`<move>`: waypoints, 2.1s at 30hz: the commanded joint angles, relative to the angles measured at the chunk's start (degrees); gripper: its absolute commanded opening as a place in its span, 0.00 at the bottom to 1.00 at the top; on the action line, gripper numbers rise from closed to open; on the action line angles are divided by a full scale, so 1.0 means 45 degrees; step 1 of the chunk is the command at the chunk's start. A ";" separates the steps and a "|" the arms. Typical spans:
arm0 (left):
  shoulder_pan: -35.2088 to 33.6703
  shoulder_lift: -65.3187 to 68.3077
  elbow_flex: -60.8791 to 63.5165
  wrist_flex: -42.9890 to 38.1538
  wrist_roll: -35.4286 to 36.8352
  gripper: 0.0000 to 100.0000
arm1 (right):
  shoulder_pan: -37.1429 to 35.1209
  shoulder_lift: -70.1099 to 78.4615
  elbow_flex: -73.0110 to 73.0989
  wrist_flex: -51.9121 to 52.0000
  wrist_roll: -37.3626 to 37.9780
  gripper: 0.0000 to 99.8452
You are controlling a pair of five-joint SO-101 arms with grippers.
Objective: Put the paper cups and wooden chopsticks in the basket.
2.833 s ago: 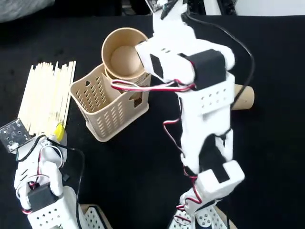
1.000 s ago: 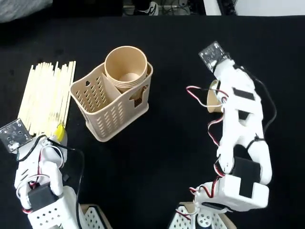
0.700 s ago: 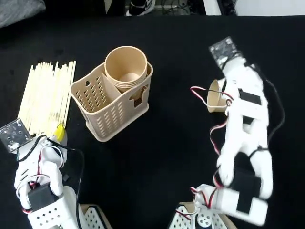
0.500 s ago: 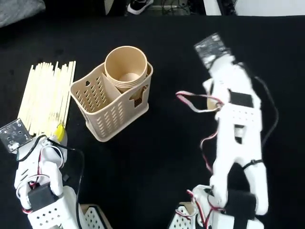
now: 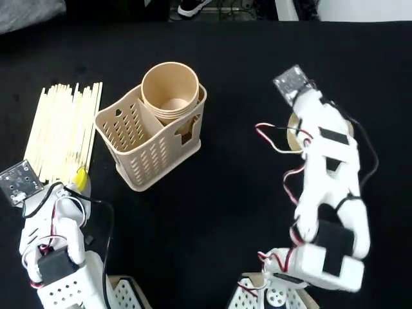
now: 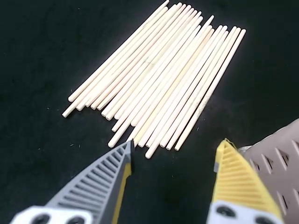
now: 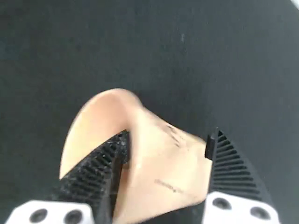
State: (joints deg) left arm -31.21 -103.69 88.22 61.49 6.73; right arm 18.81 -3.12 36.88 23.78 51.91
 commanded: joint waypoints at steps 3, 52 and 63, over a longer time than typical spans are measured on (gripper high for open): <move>-0.0010 -0.0117 -0.0107 -0.0293 0.0137 0.28 | 0.0586 0.0420 -0.1084 -0.0488 0.0567 0.19; -0.0010 -0.0117 -0.0127 -0.0254 0.0137 0.28 | -0.9534 -0.1534 -1.4232 1.1995 -1.0315 0.01; -0.0010 -0.0117 -0.0127 -0.0293 0.0137 0.28 | -0.9299 -0.0303 -1.4212 1.2601 -1.0237 0.08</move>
State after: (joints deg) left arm -31.21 -103.69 88.22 61.49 6.73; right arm -23.74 -4.79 -25.63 80.13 6.02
